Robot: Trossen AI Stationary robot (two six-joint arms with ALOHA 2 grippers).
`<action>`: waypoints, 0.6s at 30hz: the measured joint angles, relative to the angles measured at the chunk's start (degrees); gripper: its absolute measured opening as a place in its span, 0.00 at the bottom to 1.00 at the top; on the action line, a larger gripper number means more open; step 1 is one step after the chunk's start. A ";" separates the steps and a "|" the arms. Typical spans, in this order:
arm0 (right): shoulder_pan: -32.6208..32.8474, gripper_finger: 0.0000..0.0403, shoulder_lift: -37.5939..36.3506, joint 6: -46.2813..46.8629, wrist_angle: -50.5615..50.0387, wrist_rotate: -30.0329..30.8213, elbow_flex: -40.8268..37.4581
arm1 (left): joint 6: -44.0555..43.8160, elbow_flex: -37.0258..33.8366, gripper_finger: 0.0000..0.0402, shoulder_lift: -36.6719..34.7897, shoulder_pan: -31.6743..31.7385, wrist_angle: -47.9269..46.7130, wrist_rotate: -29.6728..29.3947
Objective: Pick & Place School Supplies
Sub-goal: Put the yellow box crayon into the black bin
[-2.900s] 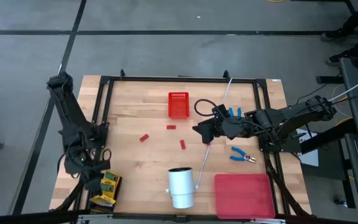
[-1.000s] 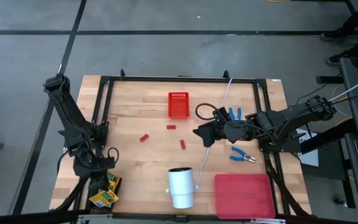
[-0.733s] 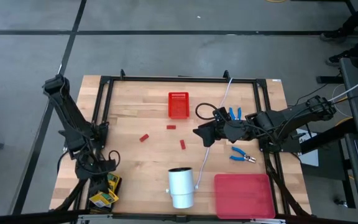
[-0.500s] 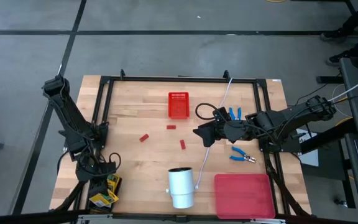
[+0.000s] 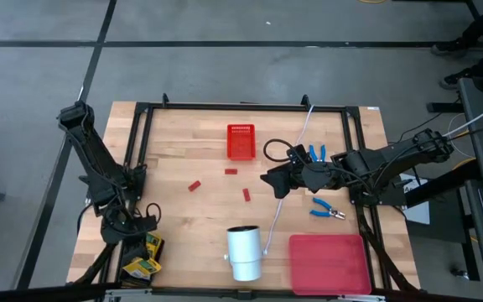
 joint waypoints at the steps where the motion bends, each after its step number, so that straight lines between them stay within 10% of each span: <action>1: 0.00 0.53 0.00 0.00 0.02 -0.15 0.02 | -0.73 0.00 0.01 -0.62 -0.31 -0.02 -1.25; 18: 0.09 0.53 0.00 0.10 0.01 -0.66 0.02 | -19.78 0.00 0.01 0.70 -14.55 -0.01 -25.75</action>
